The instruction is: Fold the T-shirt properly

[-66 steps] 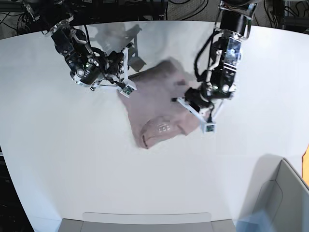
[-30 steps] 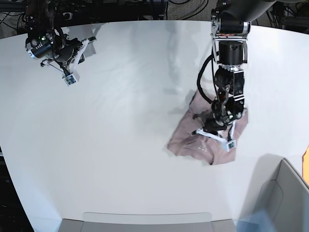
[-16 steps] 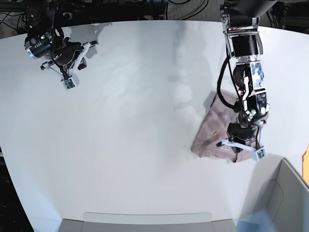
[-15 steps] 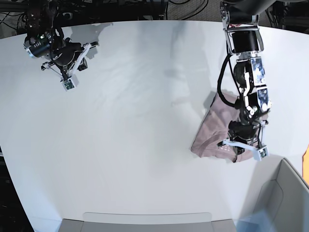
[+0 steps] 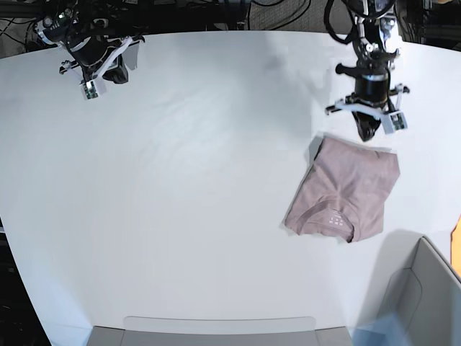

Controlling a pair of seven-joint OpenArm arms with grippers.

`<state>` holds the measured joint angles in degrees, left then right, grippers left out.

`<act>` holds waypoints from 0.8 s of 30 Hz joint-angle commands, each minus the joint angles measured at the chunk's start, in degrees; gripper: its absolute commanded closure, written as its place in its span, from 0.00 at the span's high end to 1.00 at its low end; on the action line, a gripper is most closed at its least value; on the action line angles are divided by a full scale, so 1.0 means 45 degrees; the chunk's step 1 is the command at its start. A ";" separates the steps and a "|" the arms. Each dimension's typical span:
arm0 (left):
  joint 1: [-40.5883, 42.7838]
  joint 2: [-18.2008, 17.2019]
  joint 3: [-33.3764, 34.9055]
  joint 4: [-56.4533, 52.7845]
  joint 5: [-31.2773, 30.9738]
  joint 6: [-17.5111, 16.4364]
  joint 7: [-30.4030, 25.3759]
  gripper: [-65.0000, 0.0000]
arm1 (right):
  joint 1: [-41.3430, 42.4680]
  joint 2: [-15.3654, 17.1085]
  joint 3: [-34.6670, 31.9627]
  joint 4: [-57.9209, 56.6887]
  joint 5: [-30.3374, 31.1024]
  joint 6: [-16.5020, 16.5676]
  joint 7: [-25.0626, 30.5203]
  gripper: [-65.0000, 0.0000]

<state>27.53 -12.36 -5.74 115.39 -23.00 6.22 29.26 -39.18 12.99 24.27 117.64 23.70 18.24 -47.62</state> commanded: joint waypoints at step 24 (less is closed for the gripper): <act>0.7333 -0.0115 0.0796 -0.6000 0.0160 -0.0434 -0.9148 0.00 | -0.3631 -0.3581 0.0614 -0.2808 -0.4867 0.3263 0.4945 0.00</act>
<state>59.77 -12.62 -2.35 87.77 -22.50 4.62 -10.85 -55.33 -3.36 26.65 104.16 1.13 32.62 -26.30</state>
